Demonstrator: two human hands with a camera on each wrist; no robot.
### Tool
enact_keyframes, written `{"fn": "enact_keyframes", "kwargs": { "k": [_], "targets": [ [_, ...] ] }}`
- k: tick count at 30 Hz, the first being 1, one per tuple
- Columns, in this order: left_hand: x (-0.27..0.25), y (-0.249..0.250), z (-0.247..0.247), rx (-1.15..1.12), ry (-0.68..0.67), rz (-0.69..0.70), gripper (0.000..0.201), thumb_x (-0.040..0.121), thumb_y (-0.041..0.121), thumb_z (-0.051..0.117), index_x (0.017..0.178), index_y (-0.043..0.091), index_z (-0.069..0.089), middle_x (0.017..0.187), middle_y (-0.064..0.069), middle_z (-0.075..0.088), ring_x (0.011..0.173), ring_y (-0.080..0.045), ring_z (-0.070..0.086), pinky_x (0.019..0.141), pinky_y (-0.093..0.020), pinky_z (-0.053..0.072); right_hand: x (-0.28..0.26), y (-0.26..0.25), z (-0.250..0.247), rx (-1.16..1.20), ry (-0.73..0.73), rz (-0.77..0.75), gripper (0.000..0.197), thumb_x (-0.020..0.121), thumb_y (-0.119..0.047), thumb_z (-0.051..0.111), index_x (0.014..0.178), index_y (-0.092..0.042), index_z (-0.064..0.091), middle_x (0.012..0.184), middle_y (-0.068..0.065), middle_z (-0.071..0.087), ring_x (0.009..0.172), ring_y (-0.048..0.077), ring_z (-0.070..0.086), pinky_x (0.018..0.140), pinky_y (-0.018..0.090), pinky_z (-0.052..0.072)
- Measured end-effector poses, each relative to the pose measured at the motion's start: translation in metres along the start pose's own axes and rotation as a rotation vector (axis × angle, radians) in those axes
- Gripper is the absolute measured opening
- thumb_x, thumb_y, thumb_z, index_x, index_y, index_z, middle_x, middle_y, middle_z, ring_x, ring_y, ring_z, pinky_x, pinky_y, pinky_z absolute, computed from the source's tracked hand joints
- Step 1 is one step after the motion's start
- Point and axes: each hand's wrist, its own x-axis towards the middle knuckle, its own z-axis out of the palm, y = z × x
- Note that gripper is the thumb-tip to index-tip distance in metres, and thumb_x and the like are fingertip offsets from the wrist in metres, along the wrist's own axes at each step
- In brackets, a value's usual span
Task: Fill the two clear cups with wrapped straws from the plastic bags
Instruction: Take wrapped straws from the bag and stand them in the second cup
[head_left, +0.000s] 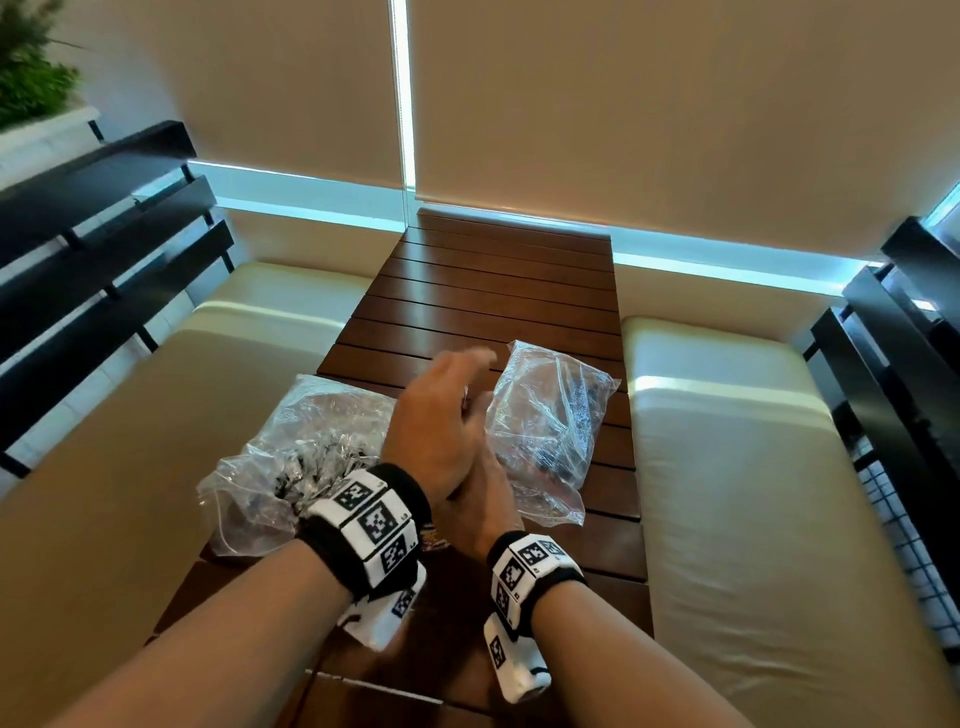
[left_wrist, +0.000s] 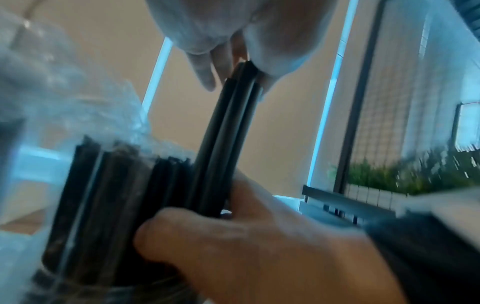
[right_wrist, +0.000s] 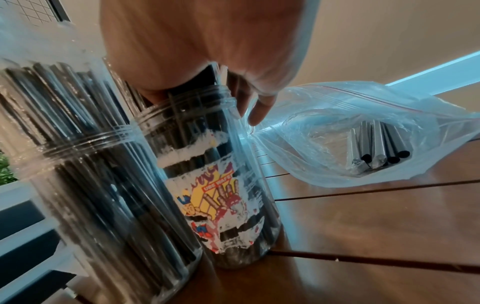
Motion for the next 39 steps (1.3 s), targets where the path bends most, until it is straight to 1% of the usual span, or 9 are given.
{"fn": "enact_keyframes", "kwargs": {
  "k": [4, 8, 11, 17, 22, 26, 30, 33, 39],
  "targets": [
    [-0.015, -0.012, 0.012, 0.367, -0.324, -0.028, 0.035, 0.103, 0.033, 0.036, 0.127, 0.020, 0.058, 0.142, 0.002, 0.051, 0.138, -0.018, 0.037, 0.118, -0.041, 0.022, -0.002, -0.002, -0.010, -0.254, -0.140, -0.124, 0.060, 0.093, -0.043, 0.041, 0.143, -0.011, 0.038, 0.147, 0.012, 0.044, 0.125, 0.016, 0.042, 0.111, 0.026, 0.031],
    [-0.030, -0.020, 0.021, 0.599, -0.498, -0.098, 0.053, 0.103, 0.041, 0.019, 0.148, 0.016, 0.033, 0.159, -0.001, 0.026, 0.150, -0.020, 0.007, 0.121, -0.046, 0.007, -0.008, 0.012, -0.029, 0.184, -0.113, -0.031, 0.081, 0.072, -0.039, 0.077, 0.138, -0.024, 0.031, 0.133, -0.004, 0.044, 0.116, 0.008, 0.051, 0.101, 0.029, 0.048],
    [-0.027, -0.019, 0.024, 0.615, -0.511, -0.101, 0.061, 0.102, 0.042, 0.016, 0.154, 0.010, 0.011, 0.163, -0.008, 0.008, 0.151, -0.024, -0.004, 0.122, -0.046, -0.001, -0.008, 0.021, -0.034, 0.130, -0.104, -0.011, 0.079, 0.066, -0.043, 0.081, 0.131, -0.022, 0.041, 0.123, -0.010, 0.045, 0.107, 0.005, 0.051, 0.094, 0.029, 0.051],
    [-0.034, -0.027, 0.032, 0.777, -0.631, -0.072, 0.071, 0.101, 0.043, 0.024, 0.153, 0.004, -0.002, 0.162, -0.016, -0.003, 0.149, -0.031, -0.012, 0.121, -0.049, -0.003, -0.029, 0.039, -0.054, -0.319, 0.125, -0.001, 0.028, 0.069, -0.034, 0.063, 0.093, -0.027, 0.050, 0.104, -0.004, 0.043, 0.091, 0.016, 0.046, 0.077, 0.037, 0.050],
    [-0.033, -0.030, 0.035, 0.789, -0.639, -0.038, 0.089, 0.095, 0.050, 0.040, 0.152, 0.003, -0.010, 0.161, -0.018, -0.008, 0.148, -0.033, -0.014, 0.121, -0.049, 0.000, -0.031, 0.047, -0.056, -0.595, -0.082, 0.088, 0.044, 0.075, -0.036, 0.059, 0.119, -0.038, 0.061, 0.146, 0.008, 0.035, 0.129, 0.031, 0.036, 0.099, 0.048, 0.041],
    [-0.032, -0.032, 0.033, 0.748, -0.656, -0.047, 0.091, 0.094, 0.055, 0.041, 0.153, 0.009, -0.012, 0.162, -0.017, -0.011, 0.148, -0.032, -0.017, 0.121, -0.049, -0.002, -0.022, 0.046, -0.051, -0.619, -0.185, 0.184, 0.049, 0.087, -0.034, 0.057, 0.134, -0.024, 0.053, 0.145, -0.001, 0.041, 0.132, 0.024, 0.037, 0.104, 0.046, 0.037],
    [-0.023, -0.016, 0.019, 0.650, -0.542, -0.003, 0.069, 0.093, 0.051, 0.047, 0.149, 0.018, 0.024, 0.161, -0.014, 0.006, 0.150, -0.030, 0.000, 0.120, -0.052, 0.006, -0.011, 0.040, -0.069, -0.505, 0.012, 0.095, 0.036, 0.086, -0.013, 0.064, 0.122, -0.019, 0.063, 0.118, -0.002, 0.062, 0.107, 0.023, 0.057, 0.090, 0.035, 0.046],
    [-0.014, 0.003, 0.017, 0.556, -0.379, 0.126, 0.027, 0.091, 0.040, 0.053, 0.111, 0.024, 0.061, 0.143, -0.007, 0.040, 0.136, -0.027, 0.036, 0.109, -0.047, 0.034, -0.004, 0.033, -0.093, -0.438, 0.075, 0.017, 0.028, 0.082, -0.001, 0.062, 0.107, -0.013, 0.069, 0.107, 0.002, 0.065, 0.098, 0.024, 0.057, 0.082, 0.033, 0.047],
    [-0.008, 0.023, 0.030, 0.588, -0.627, 0.067, 0.033, 0.092, 0.025, 0.051, 0.123, 0.034, 0.058, 0.154, -0.008, 0.026, 0.134, -0.030, 0.035, 0.105, -0.048, 0.037, -0.004, 0.024, -0.138, -0.295, 0.188, -0.068, 0.018, 0.071, 0.004, 0.065, 0.082, -0.009, 0.071, 0.093, 0.004, 0.067, 0.089, 0.026, 0.058, 0.073, 0.031, 0.046]
  ]
}}
